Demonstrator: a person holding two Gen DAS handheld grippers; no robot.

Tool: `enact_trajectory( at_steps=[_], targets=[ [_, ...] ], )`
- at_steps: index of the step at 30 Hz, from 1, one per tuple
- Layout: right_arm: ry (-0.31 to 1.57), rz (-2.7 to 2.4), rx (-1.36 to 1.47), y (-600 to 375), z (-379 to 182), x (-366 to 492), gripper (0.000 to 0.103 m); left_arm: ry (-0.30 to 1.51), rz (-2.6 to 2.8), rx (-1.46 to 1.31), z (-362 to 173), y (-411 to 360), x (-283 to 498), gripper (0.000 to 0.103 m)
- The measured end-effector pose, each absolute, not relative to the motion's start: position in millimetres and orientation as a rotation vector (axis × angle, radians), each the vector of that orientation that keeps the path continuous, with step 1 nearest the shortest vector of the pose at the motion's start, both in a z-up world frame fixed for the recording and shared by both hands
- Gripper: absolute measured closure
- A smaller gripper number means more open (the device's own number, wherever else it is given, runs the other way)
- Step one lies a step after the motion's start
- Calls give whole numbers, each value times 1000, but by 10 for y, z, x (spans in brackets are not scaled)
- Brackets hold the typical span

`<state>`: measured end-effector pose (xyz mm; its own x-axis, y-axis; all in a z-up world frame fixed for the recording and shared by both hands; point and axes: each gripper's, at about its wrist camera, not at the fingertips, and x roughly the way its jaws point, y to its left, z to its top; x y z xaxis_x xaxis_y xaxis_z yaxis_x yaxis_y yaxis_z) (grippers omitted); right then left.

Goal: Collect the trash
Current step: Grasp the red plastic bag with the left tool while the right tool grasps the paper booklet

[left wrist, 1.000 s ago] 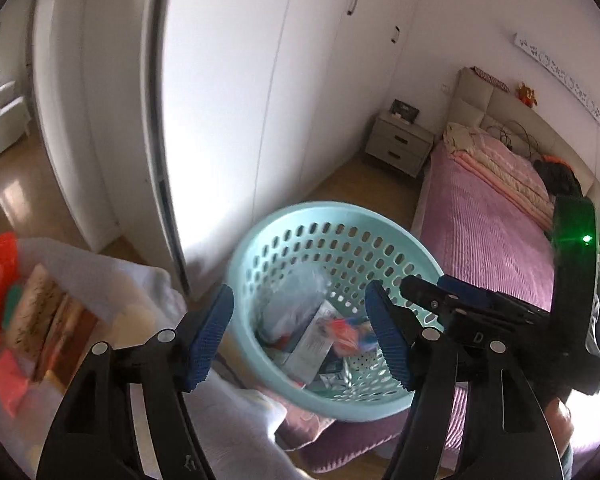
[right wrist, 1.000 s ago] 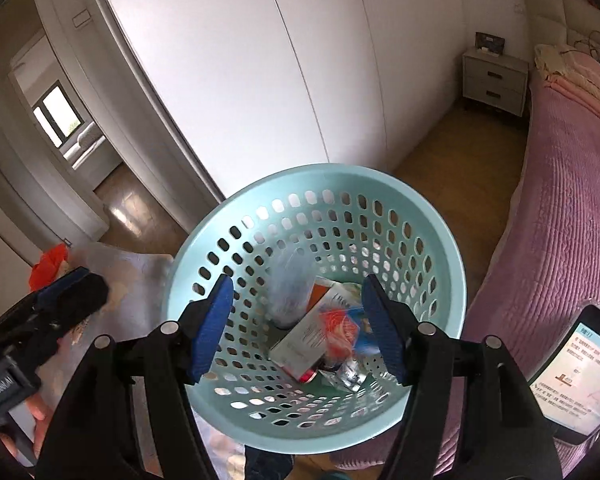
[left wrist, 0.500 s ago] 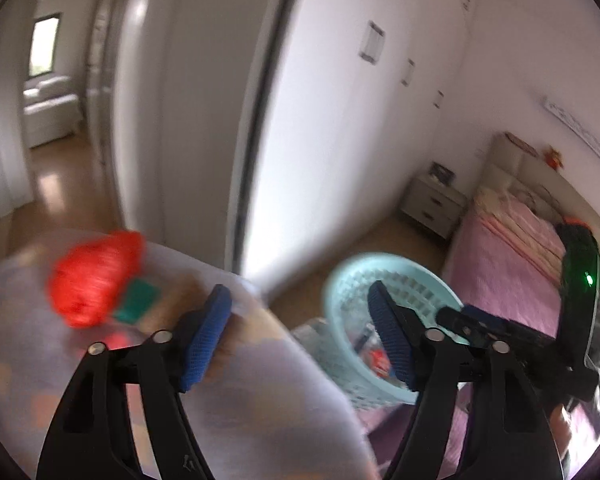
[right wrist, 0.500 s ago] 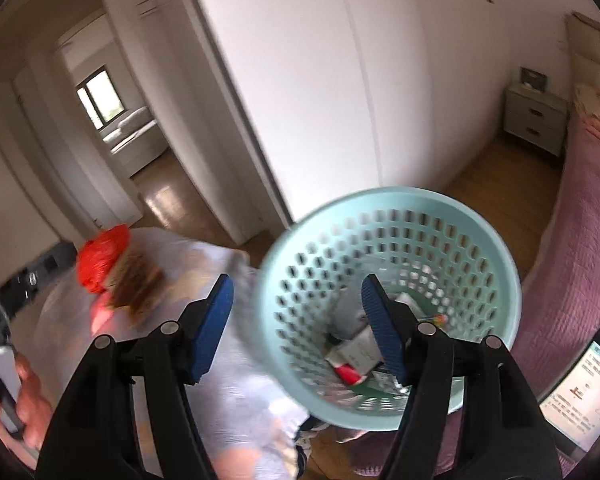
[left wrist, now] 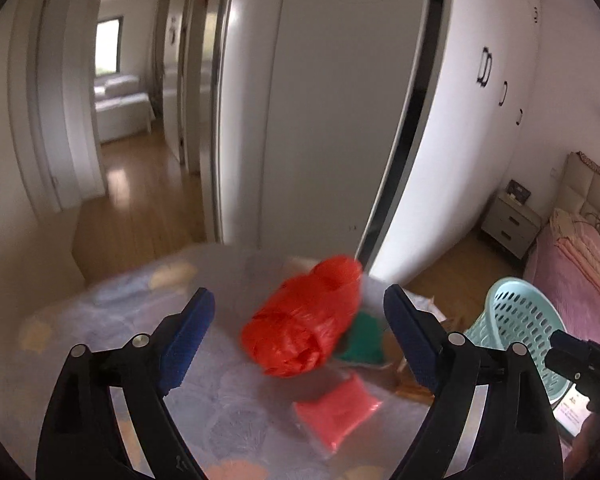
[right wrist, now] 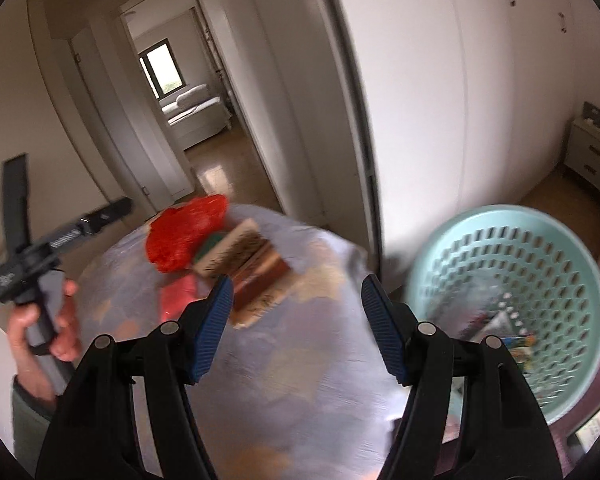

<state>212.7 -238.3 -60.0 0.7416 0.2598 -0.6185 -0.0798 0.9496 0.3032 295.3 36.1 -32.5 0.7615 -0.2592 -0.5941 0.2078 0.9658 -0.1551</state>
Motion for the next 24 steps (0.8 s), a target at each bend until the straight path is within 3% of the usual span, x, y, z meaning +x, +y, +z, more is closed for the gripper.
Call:
enact_trajectory(
  at_steps=[11,23,24],
  targets=[
    [795,202,303,-1810,-854,2635,40,711,-318,-167,-811,415,3220,19],
    [873,172,389,-1715,-1113,2998,41,755,-373,-213,-938,451,3299,20],
    [876,176,391,-1701,-1126,3005,44,760,-375,-213,-948,445,3303,20]
  ],
)
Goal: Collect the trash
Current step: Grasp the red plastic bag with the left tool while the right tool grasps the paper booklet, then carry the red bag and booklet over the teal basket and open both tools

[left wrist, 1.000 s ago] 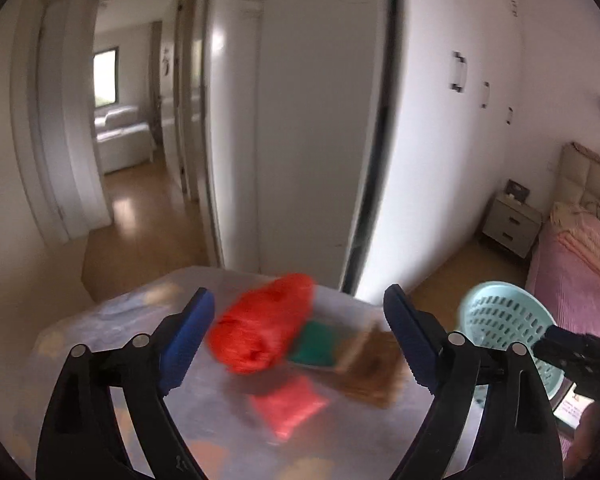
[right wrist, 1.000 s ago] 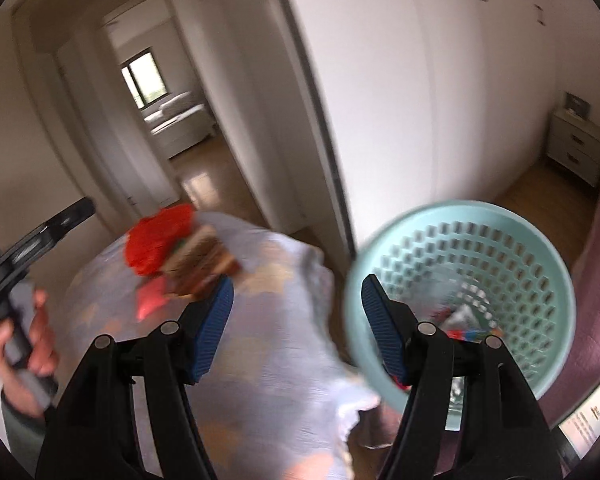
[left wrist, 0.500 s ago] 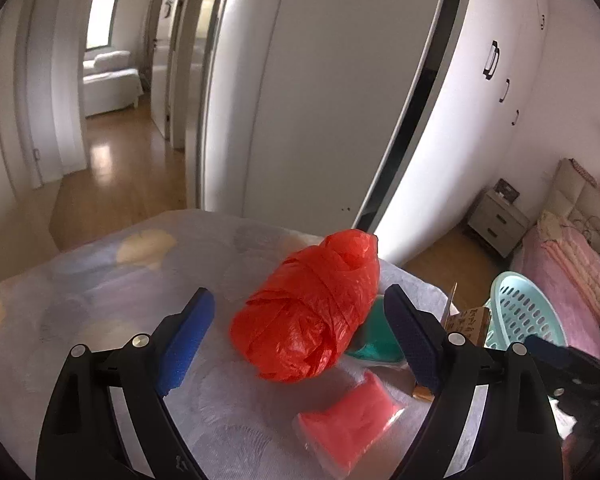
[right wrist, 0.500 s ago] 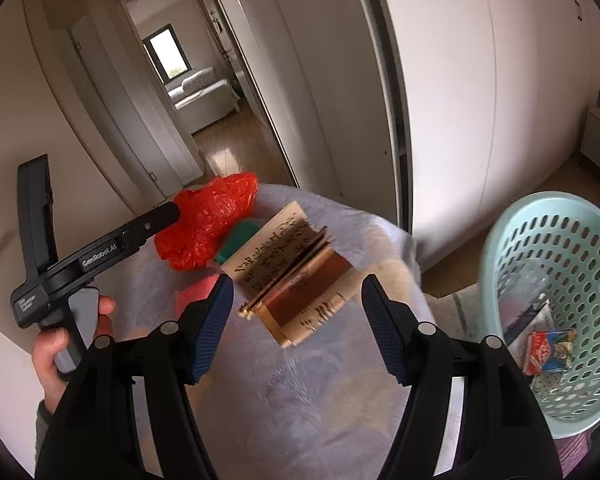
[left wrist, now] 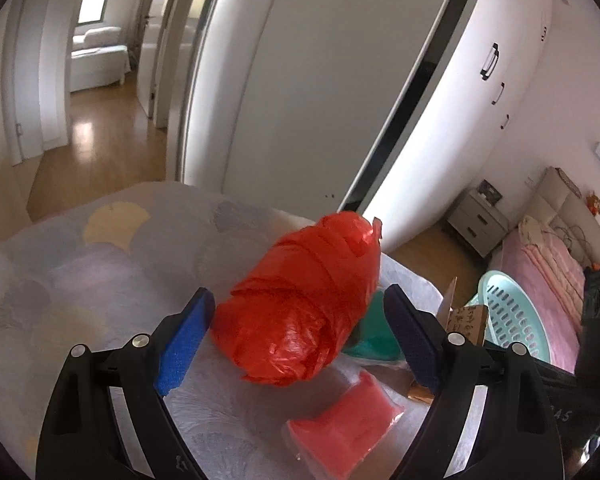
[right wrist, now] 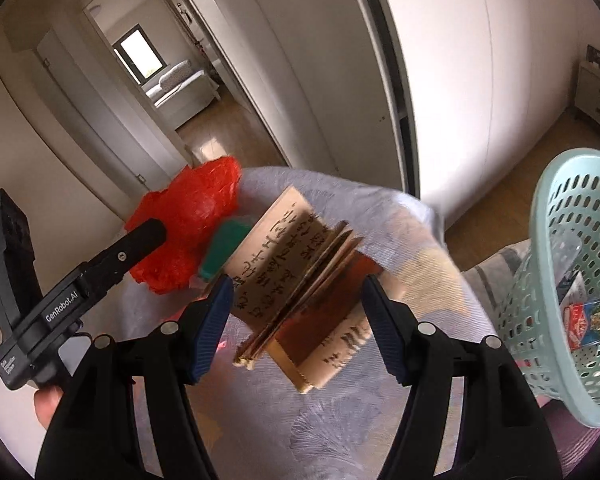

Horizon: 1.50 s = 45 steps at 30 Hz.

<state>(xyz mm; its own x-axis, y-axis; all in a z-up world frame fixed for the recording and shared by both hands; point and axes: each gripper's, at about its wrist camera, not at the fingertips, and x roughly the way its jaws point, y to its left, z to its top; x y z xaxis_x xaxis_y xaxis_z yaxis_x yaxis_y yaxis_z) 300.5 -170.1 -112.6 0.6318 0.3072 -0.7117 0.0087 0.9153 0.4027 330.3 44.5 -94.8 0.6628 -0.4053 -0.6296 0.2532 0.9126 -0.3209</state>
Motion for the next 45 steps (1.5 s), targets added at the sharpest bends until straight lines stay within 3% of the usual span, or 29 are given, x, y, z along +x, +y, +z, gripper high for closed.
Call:
enact_trajectory(
  at_steps=[2,3,7,10,12,28,37,45],
  targets=[
    [881,180,378,-1664,-1151,3012,60,773,-374,-210,-972,427,3312,26],
    [888,190,375,-1644,-1172,3018,74,782,-377,-212,-984,426,3321,33],
    [911,223,402,-1640,-1218,2968,89,787,-374,-215,-997,438,3301,52],
    [904,228,396,-1650,-1187,2904,94,744,-380,-236,-931,478,3232,65],
    [897,230,394,-1667,-1162,2857,99,715,-382,-242,-872,494,3168,67],
    [781,203,376,-2032,-664,2318,99,567,-460,-193,-211,158,2520,68],
    [669,147,442,-2680,-250,1960,99,509,-563,-126,139,-584,2182,68],
    [613,23,490,-3402,-182,1681,99,530,-652,-66,96,-1401,2047,68]
  ],
)
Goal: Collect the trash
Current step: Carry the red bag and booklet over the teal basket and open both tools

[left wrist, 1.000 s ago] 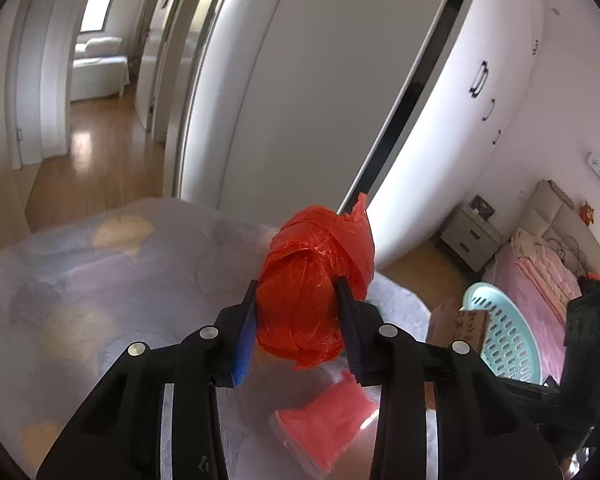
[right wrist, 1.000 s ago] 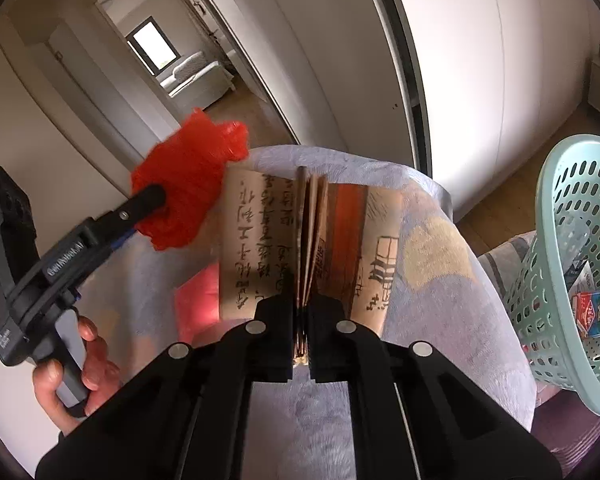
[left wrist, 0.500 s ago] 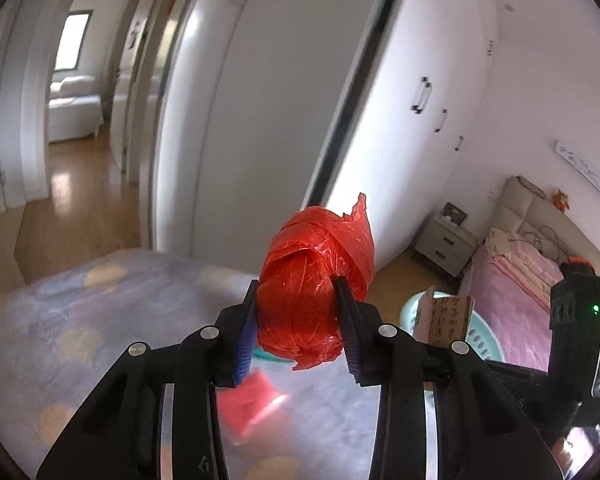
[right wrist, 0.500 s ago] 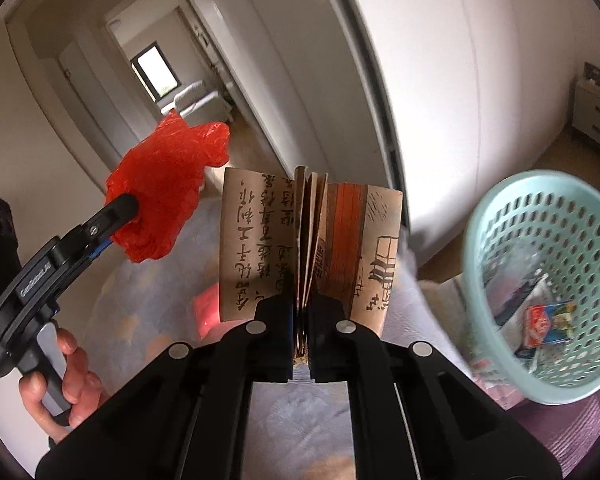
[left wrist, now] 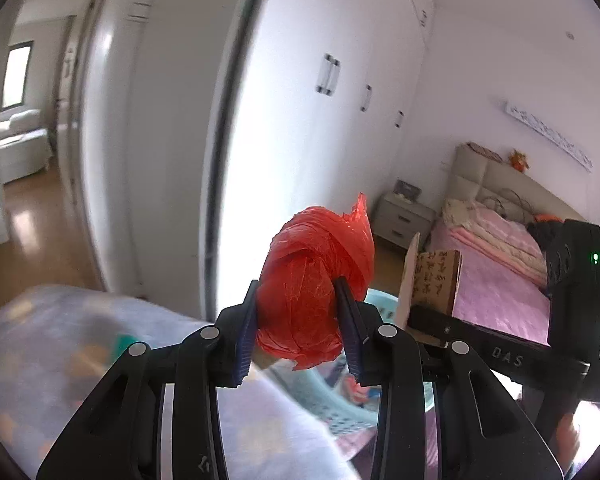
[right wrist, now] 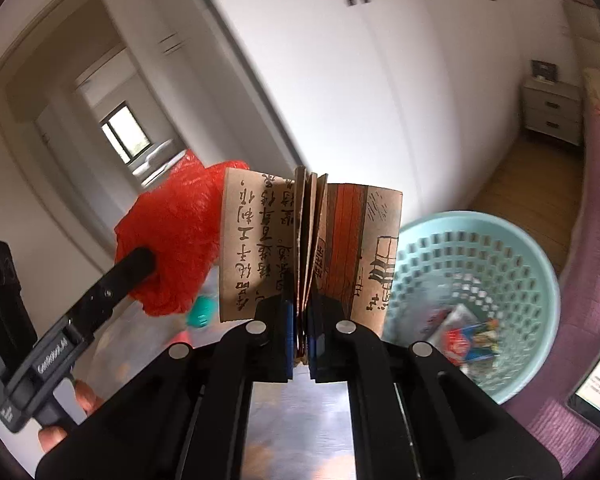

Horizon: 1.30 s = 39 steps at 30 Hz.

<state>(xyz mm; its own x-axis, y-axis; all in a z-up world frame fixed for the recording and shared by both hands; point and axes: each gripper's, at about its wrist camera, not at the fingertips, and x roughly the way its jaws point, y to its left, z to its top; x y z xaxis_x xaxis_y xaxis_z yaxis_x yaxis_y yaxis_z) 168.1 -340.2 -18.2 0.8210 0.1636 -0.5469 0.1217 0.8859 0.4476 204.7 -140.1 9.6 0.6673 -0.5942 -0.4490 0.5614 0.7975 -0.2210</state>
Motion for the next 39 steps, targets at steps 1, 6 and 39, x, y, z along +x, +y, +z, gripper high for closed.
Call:
enact_trajectory(
  at_steps=[1,6,39],
  targets=[
    [612,6,503,-3522,-213,1659,99,539,-663,-59,72,-1512,2054,68],
    [622,-75,549,-3990,-342,1599,99,600,-708,-37,-83,-1972,2140,68],
    [783,-185,627,-4482,-935,1836,72,680,-609,-30,-418,-2079,2351,34]
  ],
)
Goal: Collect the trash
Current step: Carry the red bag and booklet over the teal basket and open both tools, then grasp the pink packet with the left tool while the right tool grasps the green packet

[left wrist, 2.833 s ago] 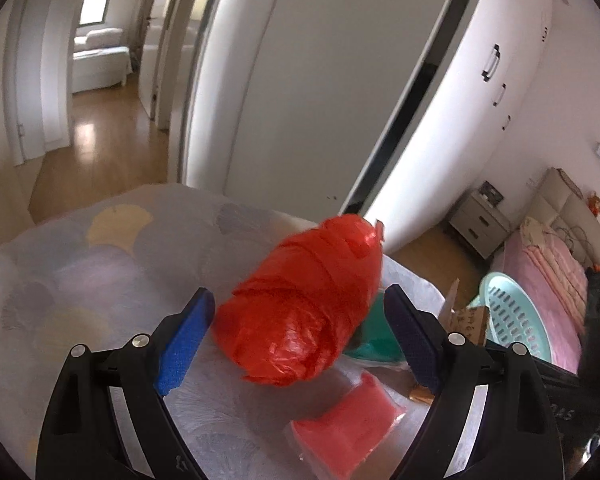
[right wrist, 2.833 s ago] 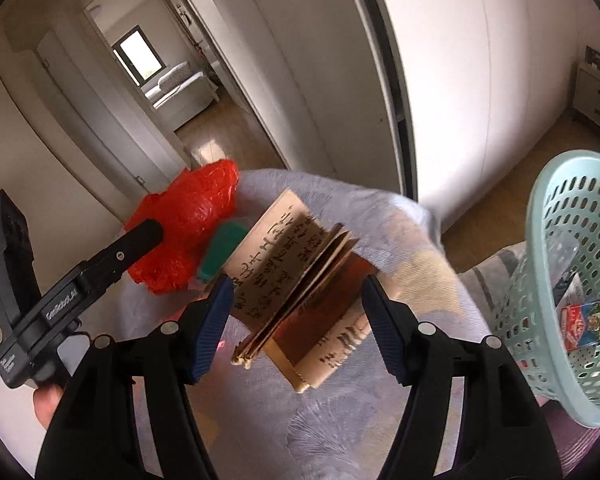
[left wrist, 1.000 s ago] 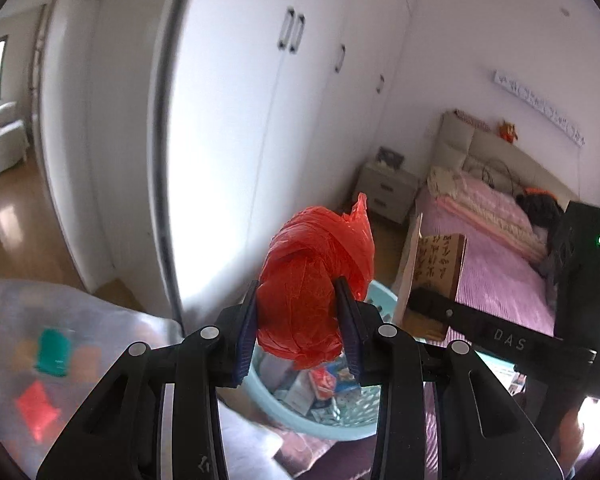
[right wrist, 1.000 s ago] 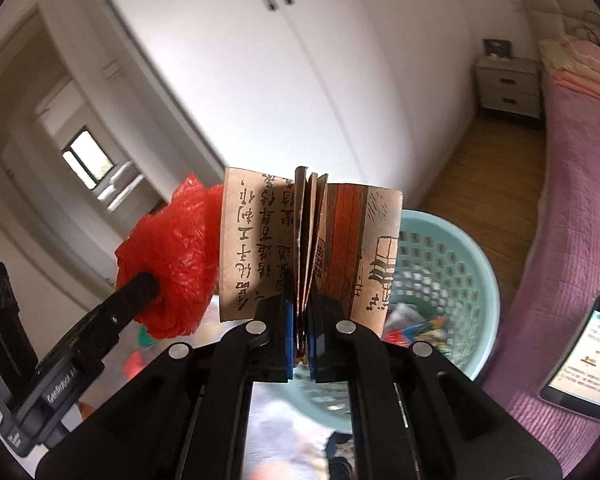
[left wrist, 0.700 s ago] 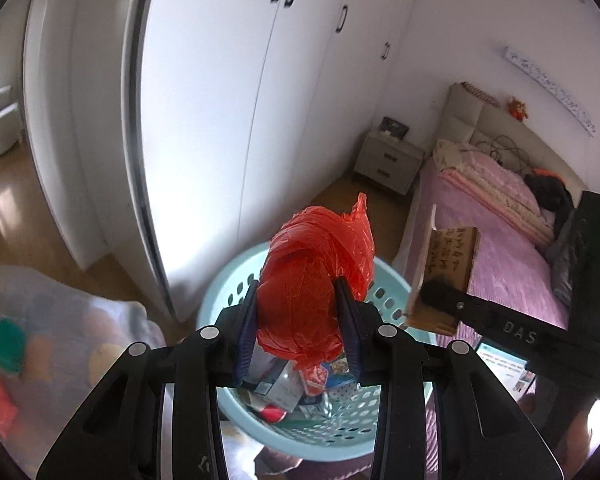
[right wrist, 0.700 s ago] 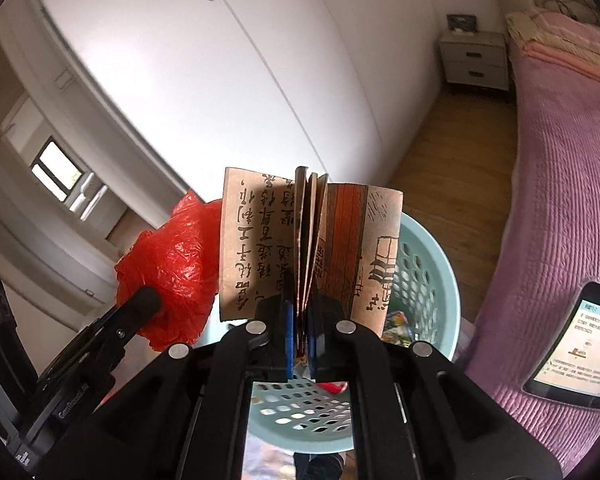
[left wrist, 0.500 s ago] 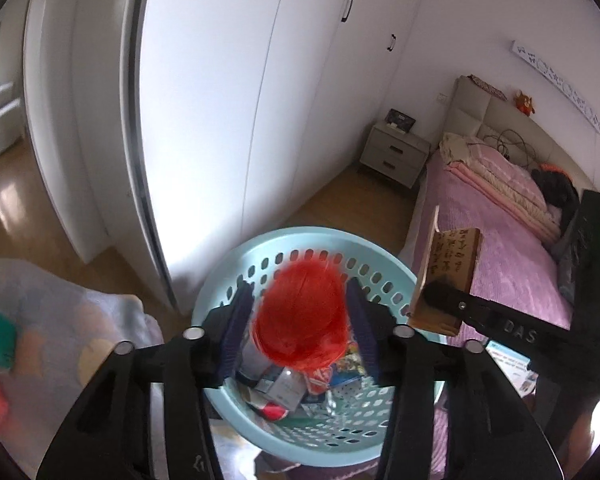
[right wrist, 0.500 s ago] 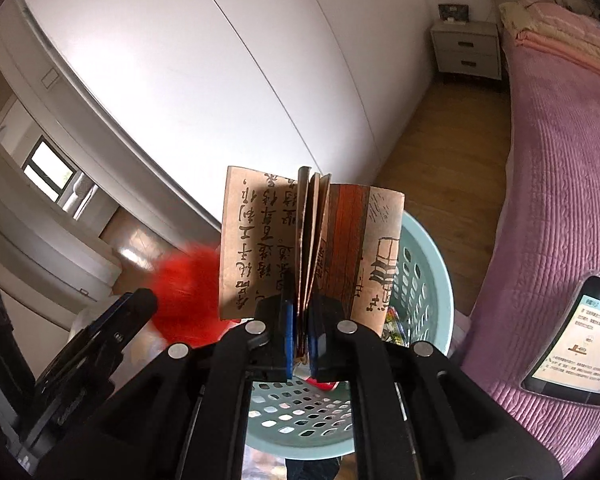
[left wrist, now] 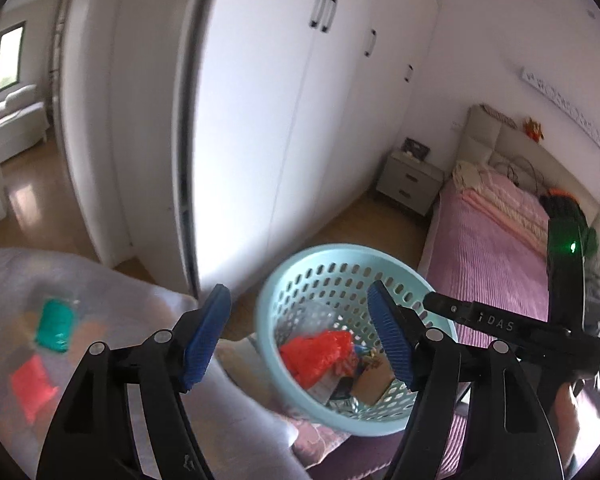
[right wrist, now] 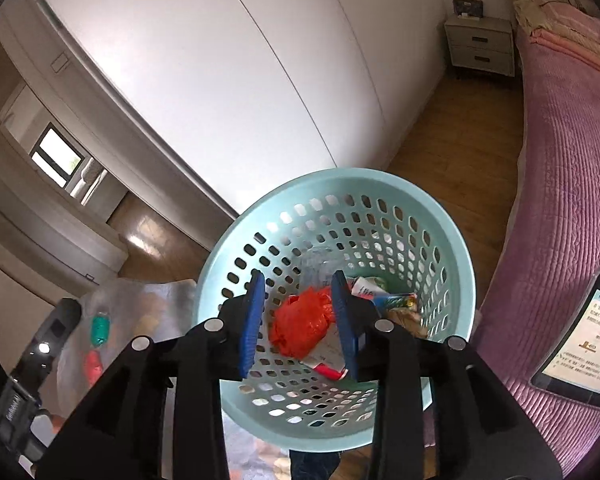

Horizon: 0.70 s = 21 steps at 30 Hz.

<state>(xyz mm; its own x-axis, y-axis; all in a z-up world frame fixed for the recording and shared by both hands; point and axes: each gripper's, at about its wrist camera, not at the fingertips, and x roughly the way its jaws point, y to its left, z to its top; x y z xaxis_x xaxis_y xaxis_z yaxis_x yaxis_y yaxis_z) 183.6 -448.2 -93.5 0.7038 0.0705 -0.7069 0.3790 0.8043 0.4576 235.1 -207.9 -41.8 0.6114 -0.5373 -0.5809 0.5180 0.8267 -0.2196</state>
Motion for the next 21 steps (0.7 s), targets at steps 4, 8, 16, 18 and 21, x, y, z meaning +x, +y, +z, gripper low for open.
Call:
enact_trajectory(
  at_steps=[4,8,16,18,21],
  targets=[
    [778,-153,628,-4372,-877,1863,72,658,-562,-79,-327,-1762,2294,34],
    [768,-110,598,-4150,-782,1897,68,639,-508,-109,-265,-1461,2262,34],
    [753,-7,519,-3592,-669,1998,54,650,-381,-166,-292,-727,2311,33],
    [759,15,488,-3446,-662,2024,54,654,-361,-171,-307,-590,2342,33],
    [781,54,422,-3170,-675,2083,51,672,-333,-167,-354,-350,2406,32]
  ],
)
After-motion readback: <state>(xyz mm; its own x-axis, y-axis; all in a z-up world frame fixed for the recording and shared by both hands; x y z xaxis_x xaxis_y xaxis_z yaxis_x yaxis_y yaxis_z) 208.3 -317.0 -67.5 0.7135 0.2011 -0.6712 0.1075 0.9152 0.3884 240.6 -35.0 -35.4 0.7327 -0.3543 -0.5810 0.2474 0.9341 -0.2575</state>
